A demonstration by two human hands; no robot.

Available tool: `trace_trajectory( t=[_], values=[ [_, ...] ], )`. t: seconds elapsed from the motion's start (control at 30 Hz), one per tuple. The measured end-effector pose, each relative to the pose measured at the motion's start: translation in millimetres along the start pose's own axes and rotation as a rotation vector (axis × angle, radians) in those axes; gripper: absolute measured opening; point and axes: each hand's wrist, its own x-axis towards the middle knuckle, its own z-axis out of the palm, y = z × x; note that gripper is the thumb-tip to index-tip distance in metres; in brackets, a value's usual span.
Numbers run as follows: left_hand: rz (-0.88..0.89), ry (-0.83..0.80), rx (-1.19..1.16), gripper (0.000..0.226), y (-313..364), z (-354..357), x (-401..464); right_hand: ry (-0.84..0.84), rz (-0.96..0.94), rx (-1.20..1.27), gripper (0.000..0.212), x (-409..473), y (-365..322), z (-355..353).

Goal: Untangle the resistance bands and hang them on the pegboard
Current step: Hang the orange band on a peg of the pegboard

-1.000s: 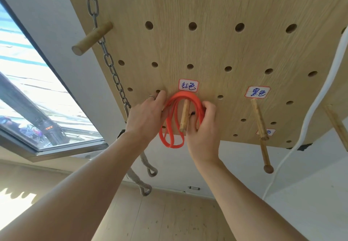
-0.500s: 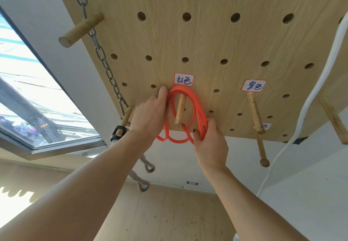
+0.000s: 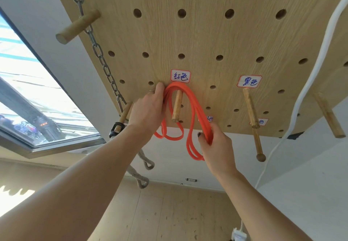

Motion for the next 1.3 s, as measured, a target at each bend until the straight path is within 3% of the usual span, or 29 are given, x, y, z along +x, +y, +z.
trace_trajectory(
  t=[0.23,0.43,0.57,0.7,0.87,1.1,1.3],
  values=[
    [-0.014,-0.018,0.010,0.030,2,-2,0,-0.095,0.049,0.134,0.011,-9,-13,14],
    [-0.039,-0.017,0.013,0.026,2,-2,1,-0.029,0.094,-0.051,0.022,6,-20,33],
    [-0.045,-0.019,0.011,0.024,3,-2,1,-0.119,0.101,-0.075,0.020,15,-27,42],
    [-0.057,-0.035,0.015,0.026,3,-3,2,-0.253,0.267,0.102,0.025,21,-36,48],
    [-0.060,-0.050,-0.001,0.031,5,-5,2,-0.047,0.292,0.038,0.022,30,-32,49],
    [-0.105,-0.039,-0.082,0.021,8,-12,-4,0.201,0.047,-0.348,0.022,21,-40,26],
    [-0.108,-0.079,-0.153,0.025,13,-25,-5,0.133,0.046,-0.176,0.016,30,-39,8]
  ],
)
